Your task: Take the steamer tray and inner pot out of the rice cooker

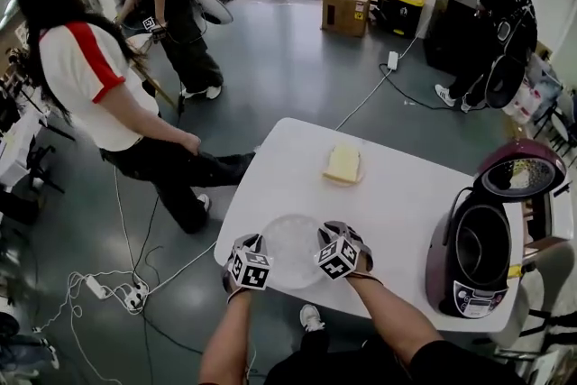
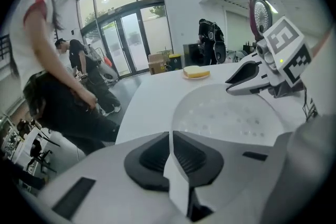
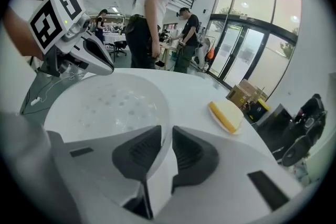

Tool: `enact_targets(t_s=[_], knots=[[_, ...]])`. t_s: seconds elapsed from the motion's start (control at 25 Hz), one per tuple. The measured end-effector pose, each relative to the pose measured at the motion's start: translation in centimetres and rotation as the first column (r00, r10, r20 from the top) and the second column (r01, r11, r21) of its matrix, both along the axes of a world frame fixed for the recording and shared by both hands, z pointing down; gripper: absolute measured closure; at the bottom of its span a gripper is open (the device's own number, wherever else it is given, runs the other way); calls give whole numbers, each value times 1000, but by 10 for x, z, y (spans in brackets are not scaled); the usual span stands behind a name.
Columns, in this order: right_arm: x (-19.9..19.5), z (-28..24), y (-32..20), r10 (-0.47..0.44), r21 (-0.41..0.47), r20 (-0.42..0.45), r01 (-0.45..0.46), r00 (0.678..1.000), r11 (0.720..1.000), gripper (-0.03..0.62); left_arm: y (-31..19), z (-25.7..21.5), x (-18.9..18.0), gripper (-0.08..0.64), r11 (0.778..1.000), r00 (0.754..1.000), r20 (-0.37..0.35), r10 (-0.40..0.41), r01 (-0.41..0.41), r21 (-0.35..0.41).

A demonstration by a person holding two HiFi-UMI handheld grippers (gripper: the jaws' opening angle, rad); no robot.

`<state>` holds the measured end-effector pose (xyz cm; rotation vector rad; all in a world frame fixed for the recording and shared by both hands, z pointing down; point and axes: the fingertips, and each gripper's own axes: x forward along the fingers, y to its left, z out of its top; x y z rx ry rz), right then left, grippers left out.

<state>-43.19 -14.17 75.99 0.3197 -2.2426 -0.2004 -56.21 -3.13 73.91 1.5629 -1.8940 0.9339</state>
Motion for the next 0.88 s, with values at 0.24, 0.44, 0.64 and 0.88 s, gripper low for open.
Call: enact_targets(t_s=[0.24,0.44,0.64,0.88], knots=[[-1,-22,-12,33,-4,74,-33,997,999,406,-5,-13,-9,370,998,998,36,-49,47,45],[16,-95,-19,69,0,220,-70,973,998,382,-11,-60,-1,278,985,997,2,-78,77,153],[62,-186,-32,123,23,375,-142,919,990,367,-46,-136,41,255,946,999,-46,-17,31,323],[144,-263,-48,165,63,472,-220,866,973,364,-97,-215,135,256,879,981,-97,166,-103,466]])
